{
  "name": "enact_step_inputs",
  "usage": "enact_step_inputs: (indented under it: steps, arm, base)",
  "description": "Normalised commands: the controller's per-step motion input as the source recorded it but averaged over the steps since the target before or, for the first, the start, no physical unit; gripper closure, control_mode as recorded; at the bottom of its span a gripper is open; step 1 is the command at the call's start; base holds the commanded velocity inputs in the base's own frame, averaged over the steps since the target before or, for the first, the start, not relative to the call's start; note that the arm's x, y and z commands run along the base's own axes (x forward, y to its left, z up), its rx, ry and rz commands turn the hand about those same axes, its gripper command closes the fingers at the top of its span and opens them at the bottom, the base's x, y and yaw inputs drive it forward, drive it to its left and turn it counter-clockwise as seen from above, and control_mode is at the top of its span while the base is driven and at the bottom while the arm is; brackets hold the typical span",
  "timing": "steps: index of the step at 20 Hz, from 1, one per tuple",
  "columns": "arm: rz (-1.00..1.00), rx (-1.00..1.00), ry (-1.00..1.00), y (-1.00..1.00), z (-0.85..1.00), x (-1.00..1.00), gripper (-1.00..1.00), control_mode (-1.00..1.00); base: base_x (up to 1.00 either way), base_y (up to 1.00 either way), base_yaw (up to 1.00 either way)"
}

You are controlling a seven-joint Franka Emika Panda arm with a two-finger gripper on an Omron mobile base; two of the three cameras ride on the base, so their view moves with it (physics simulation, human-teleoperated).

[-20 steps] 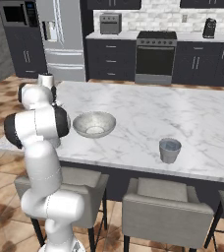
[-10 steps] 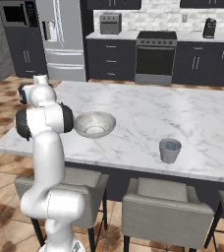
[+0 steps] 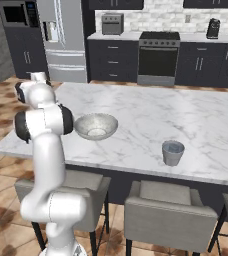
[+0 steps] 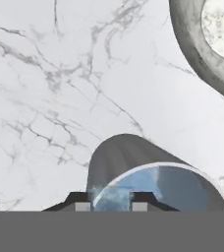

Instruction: There are four ice cubes in the ice bowl. Place two ice cubes in each glass of water.

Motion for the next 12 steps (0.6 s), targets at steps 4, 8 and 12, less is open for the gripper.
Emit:
enact_step_inputs:
  steps: [4,8,12]
  arm:
    - [0.00,0.00,-0.04,-0.48,-0.03,-0.32,-1.00,-1.00]
    - [0.00,0.00,-0.04,-0.38,-0.21,0.05,-1.00,-1.00]
    - [0.00,0.00,-0.14,-0.01,-0.31,0.43,-1.00,-1.00]
  base:
    - [0.00,0.00,0.00]
    - [0.00,0.00,0.00]
    - [0.00,0.00,0.00]
